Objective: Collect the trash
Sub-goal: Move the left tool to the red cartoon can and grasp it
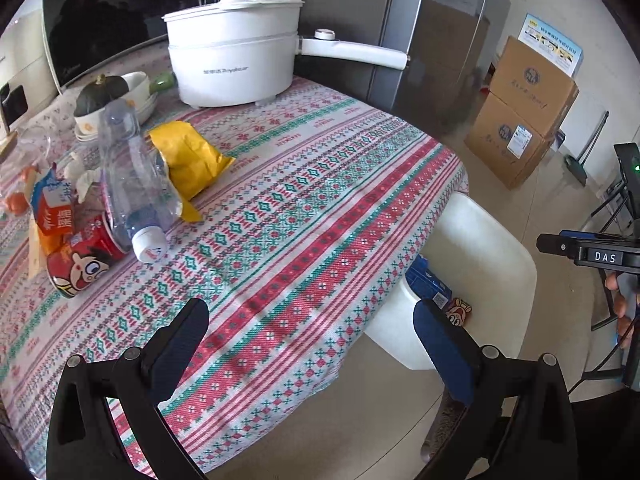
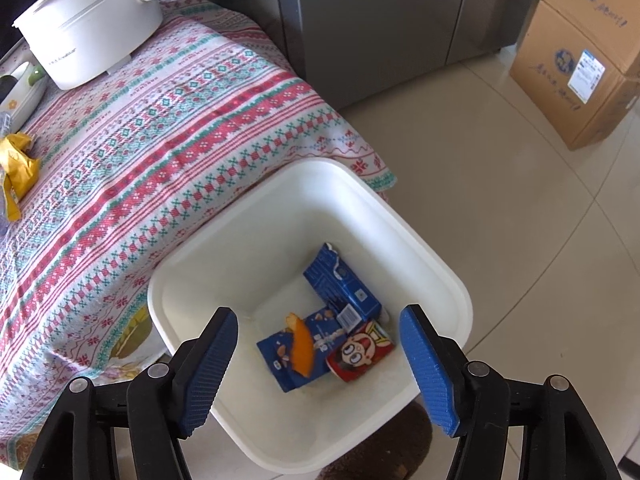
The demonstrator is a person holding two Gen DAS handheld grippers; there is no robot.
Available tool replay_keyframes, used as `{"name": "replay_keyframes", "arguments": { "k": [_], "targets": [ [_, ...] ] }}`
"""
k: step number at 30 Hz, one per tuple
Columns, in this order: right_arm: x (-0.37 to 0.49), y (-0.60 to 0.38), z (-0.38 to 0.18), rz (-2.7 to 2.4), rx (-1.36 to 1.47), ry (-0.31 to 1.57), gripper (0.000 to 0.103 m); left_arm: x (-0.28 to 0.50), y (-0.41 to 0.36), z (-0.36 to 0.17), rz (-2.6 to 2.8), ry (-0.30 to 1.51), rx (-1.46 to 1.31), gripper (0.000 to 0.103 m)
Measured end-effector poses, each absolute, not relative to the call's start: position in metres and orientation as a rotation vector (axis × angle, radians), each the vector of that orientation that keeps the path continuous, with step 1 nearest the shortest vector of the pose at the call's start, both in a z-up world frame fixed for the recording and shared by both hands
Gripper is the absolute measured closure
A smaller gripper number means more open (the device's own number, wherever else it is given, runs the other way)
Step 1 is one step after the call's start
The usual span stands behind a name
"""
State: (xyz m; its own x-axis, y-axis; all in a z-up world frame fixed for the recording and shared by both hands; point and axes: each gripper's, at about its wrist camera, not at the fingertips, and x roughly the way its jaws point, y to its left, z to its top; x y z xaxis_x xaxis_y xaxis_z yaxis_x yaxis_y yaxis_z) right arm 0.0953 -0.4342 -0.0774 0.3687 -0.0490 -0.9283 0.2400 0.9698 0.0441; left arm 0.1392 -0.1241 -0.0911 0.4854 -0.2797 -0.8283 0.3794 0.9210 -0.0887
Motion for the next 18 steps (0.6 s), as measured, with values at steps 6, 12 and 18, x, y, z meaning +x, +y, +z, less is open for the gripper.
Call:
{"name": "replay_keyframes", "arguments": {
  "k": [6, 12, 18],
  "targets": [
    [0.107, -0.411, -0.067, -0.157, 0.16, 1.154, 0.027, 0.138, -0.088, -0.084, -0.35, 0.987, 0.085, 0.0],
    [0.125, -0.376, -0.053, -0.108, 0.155, 1.11, 0.023, 0.146, -0.033, -0.08, -0.228, 0.991, 0.067, 0.0],
    [0.144, -0.328, -0.047, -0.051, 0.11, 1.082, 0.019, 0.155, 0.021, -0.076, -0.127, 0.998, 0.057, 0.0]
  ]
}}
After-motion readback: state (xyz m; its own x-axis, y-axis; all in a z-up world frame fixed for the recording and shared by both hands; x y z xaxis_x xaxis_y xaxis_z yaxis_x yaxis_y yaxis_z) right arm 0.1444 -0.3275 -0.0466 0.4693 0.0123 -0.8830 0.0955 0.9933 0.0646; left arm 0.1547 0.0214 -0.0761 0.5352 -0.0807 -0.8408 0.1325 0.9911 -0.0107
